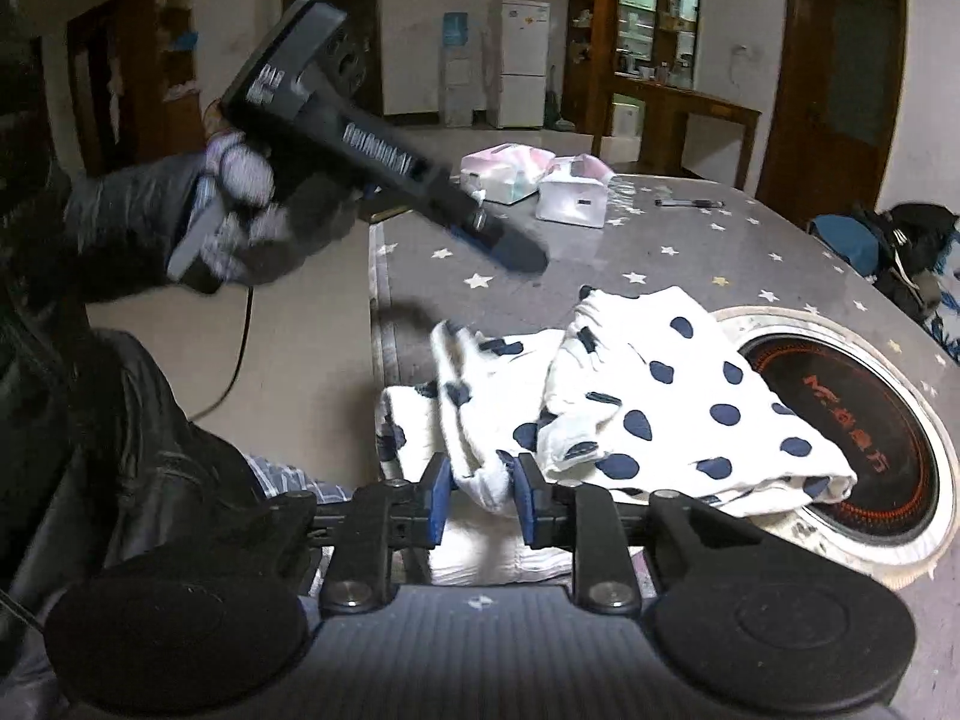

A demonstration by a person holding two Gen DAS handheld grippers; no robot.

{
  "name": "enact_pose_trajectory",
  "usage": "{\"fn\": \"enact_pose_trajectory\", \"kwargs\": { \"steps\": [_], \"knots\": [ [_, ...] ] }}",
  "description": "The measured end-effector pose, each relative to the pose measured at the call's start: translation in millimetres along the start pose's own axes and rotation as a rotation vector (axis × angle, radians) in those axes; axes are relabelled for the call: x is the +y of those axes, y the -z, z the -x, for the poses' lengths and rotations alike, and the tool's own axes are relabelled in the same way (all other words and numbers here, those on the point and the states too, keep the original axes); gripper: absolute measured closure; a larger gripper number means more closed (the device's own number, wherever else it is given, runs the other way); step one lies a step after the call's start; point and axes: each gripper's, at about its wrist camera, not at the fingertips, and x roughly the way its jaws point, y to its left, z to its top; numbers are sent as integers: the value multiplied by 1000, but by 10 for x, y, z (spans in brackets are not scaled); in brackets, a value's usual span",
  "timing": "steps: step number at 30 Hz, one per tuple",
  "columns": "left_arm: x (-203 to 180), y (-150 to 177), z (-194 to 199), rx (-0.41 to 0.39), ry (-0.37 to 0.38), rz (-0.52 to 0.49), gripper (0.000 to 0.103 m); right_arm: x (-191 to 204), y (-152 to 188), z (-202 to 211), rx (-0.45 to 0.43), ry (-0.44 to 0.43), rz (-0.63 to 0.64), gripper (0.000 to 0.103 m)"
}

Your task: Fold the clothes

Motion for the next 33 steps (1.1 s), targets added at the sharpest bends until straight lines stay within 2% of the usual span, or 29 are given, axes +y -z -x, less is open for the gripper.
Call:
{"fn": "enact_pose_trajectory", "kwargs": {
  "steps": [2,4,7,8,10,12,17,21,25,28,33],
  "knots": [
    [-5,88,-26,29,29,4,54,-53,-37,76,-19,-10,-49,78],
    [-60,177,-53,65,47,-19,54,-110,-70,134,-40,-12,-92,72],
    [-124,291,-64,96,65,-44,54,-223,-130,181,-74,9,-153,72],
    [-141,324,-66,105,72,-49,54,-247,-154,162,-66,43,-162,72],
    [-169,369,-75,119,79,-54,54,-303,-189,67,-36,105,-182,71],
    [-202,396,-77,126,91,-59,54,-381,-205,-53,-21,116,-213,67],
    [-258,374,-4,107,102,-76,54,-593,-283,-388,-3,120,-284,65],
    [-135,300,79,64,52,-40,52,-751,-319,-609,10,57,-337,63],
    [2,222,164,20,1,1,49,-788,-344,-748,17,2,-357,56],
    [106,163,229,-12,-38,31,45,-693,-417,-752,-14,-44,-324,56],
    [278,66,336,-67,-102,82,43,-329,-547,-612,-47,-157,-192,54]
  ]
}}
